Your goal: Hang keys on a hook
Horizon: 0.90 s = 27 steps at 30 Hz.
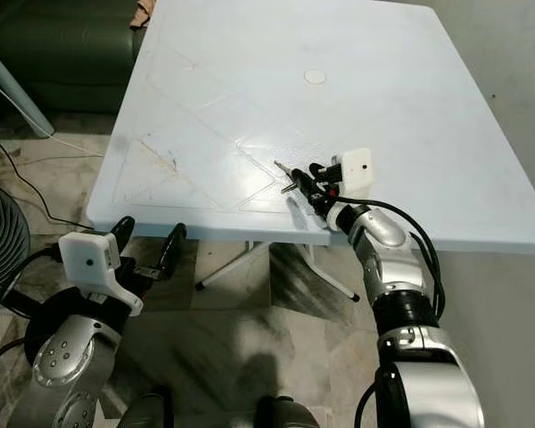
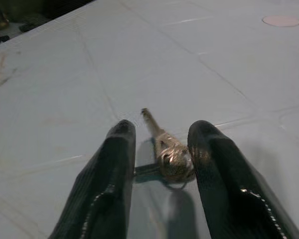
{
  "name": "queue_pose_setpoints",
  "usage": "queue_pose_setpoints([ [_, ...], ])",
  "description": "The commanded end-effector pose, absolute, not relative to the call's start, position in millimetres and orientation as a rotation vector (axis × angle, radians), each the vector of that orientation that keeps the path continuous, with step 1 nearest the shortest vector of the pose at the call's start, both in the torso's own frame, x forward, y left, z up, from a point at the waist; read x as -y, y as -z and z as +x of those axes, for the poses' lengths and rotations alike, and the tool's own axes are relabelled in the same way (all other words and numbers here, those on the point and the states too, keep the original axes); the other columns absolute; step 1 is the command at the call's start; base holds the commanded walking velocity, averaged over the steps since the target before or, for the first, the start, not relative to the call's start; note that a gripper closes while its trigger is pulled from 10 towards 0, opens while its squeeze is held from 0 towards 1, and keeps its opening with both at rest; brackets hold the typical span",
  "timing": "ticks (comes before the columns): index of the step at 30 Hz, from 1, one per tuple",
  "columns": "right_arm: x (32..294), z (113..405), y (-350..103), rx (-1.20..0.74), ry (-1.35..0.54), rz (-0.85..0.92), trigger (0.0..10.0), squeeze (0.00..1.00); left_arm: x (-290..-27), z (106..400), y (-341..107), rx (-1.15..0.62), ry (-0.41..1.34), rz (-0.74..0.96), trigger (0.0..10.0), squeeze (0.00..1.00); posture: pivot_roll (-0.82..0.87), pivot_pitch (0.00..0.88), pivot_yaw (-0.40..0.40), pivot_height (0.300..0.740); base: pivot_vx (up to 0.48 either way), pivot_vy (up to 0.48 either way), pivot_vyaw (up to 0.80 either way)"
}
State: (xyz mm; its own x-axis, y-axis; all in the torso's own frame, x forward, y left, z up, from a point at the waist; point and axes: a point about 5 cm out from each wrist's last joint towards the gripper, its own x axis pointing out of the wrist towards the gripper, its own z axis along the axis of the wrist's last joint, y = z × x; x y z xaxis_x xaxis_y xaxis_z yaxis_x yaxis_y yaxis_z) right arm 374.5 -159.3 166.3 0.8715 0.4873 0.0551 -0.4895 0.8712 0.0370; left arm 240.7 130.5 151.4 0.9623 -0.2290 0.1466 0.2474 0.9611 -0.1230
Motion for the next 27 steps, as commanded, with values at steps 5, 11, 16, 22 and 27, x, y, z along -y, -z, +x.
queue_pose_setpoints([
  [5,161.8,368.3,-162.7,0.045,-0.481,0.073,10.0,1.0,-129.5,242.4,-148.6,0.126,0.246,-0.142,10.0,0.0,0.07,0.219,-0.106,0.732,0.0,0.0,0.0],
  [11,165.0,363.0,-167.4,0.122,-0.357,0.098,10.0,0.69,-129.2,245.9,-147.4,0.129,0.245,-0.139,10.0,0.0,0.06,0.2,-0.101,0.732,0.0,0.0,0.0],
  [16,178.8,349.4,-162.9,0.187,-0.24,0.144,10.0,0.0,-131.6,251.3,-144.3,0.129,0.237,-0.133,10.0,0.0,0.05,0.174,-0.089,0.732,0.0,0.0,0.0],
  [22,192.9,337.3,-167.5,0.274,-0.158,0.23,10.0,0.0,-133.0,261.2,-137.9,0.122,0.23,-0.129,10.0,0.0,0.03,0.14,-0.068,0.732,0.0,0.0,0.0],
  [27,216.6,334.5,-166.2,0.293,-0.051,0.22,10.0,0.0,-130.6,269.2,-127.9,0.103,0.233,-0.112,10.0,0.0,0.02,0.122,-0.055,0.732,0.0,0.0,0.0],
])
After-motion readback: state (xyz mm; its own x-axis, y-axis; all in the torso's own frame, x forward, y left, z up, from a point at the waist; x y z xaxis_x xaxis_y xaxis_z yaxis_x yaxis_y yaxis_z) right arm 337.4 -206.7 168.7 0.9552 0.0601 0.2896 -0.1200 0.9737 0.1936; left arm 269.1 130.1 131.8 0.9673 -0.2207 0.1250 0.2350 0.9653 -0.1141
